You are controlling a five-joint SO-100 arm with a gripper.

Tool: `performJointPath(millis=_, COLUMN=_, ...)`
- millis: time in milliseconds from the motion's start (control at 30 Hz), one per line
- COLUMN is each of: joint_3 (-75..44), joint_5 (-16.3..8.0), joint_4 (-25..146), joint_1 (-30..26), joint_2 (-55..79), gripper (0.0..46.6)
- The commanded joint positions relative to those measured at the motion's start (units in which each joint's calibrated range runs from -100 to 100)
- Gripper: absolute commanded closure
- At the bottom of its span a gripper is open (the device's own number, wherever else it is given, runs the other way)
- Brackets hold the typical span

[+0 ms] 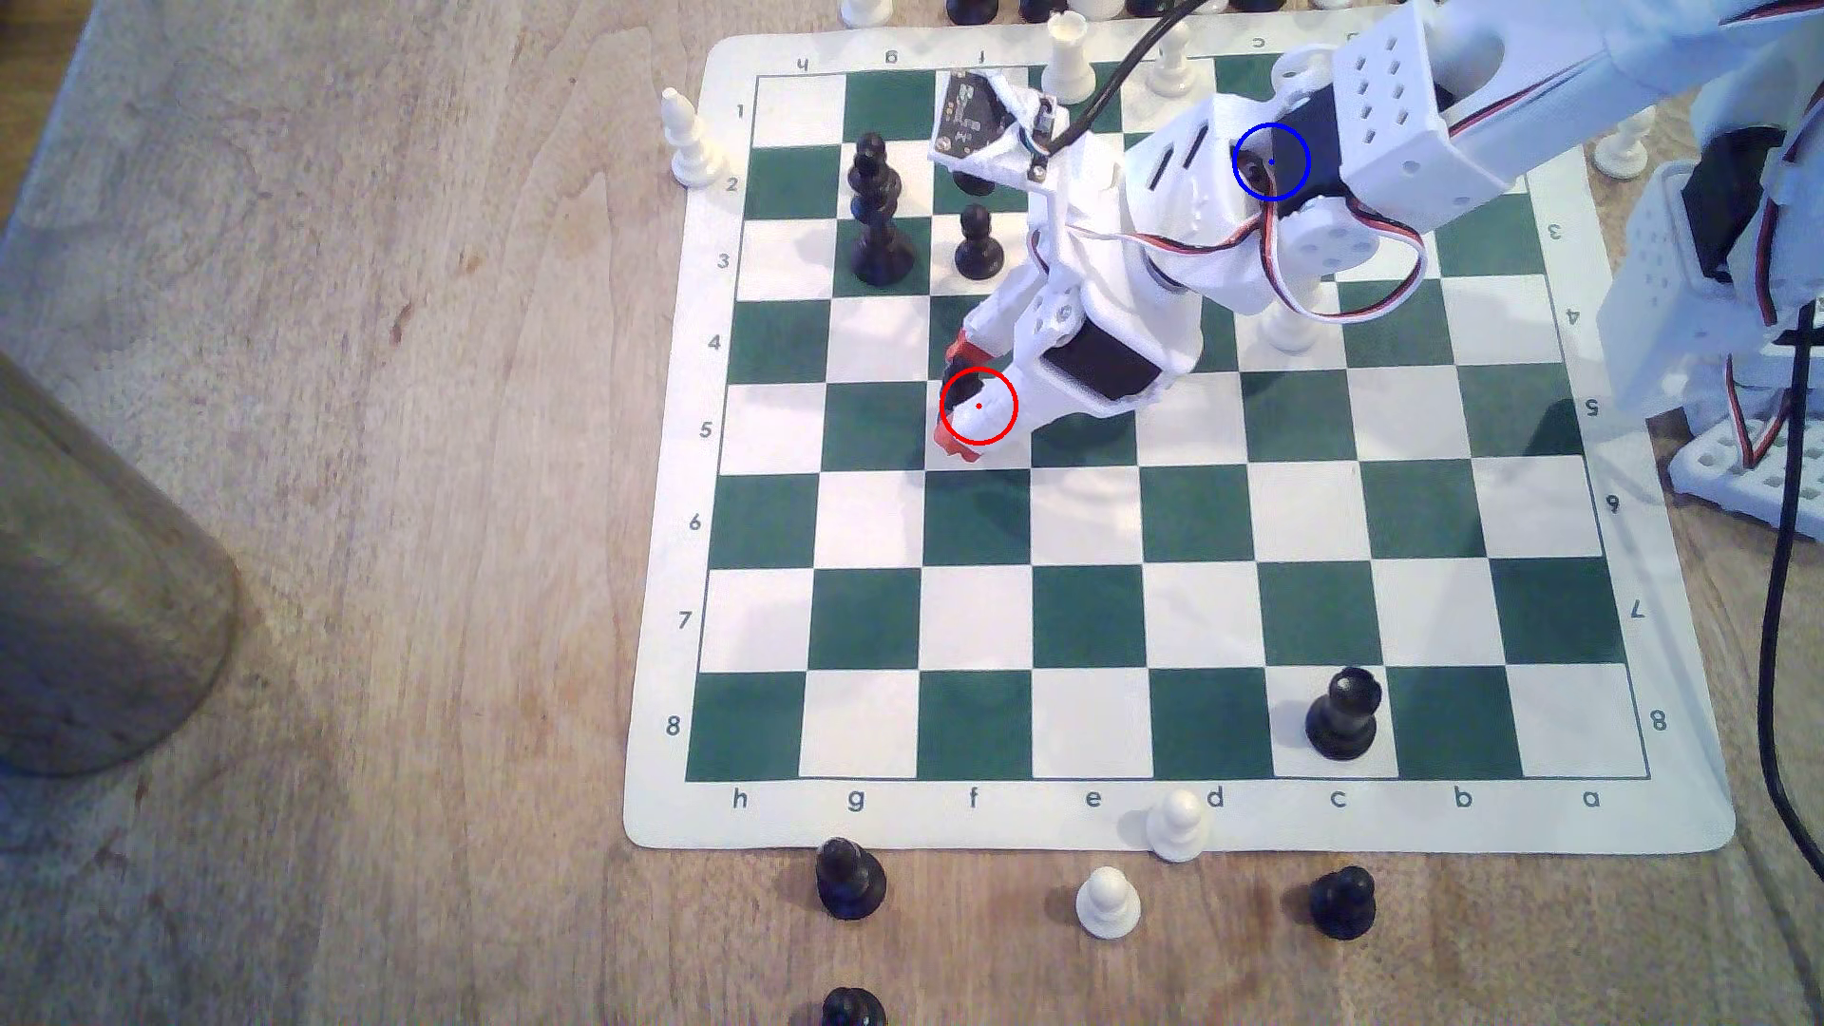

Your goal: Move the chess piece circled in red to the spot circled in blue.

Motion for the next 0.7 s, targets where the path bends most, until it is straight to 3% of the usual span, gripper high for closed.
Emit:
performJointPath(millis=0, joint_3=-4.31, joint_5=-0.10, joint_4=-0.89, joint_1=0.43, joint_2=-4.69, gripper=38.1)
performJointPath(millis=67, joint_3=-4.04, joint_5=-0.20, joint_4=-0.98, joint_1=0.35, joint_2=-4.69, gripper=46.1)
performJointPath(millis=400, joint_3=-3.59, joint_5=-0.39, joint_4=-1.06, joint_1=0.03, joint_2=-7.32, gripper=46.4)
performJointPath(millis=667, joint_3=-2.14, joint_5=-0.44, joint_4=10.82, joint_1=-0.04, joint_2=-24.72, gripper=46.4)
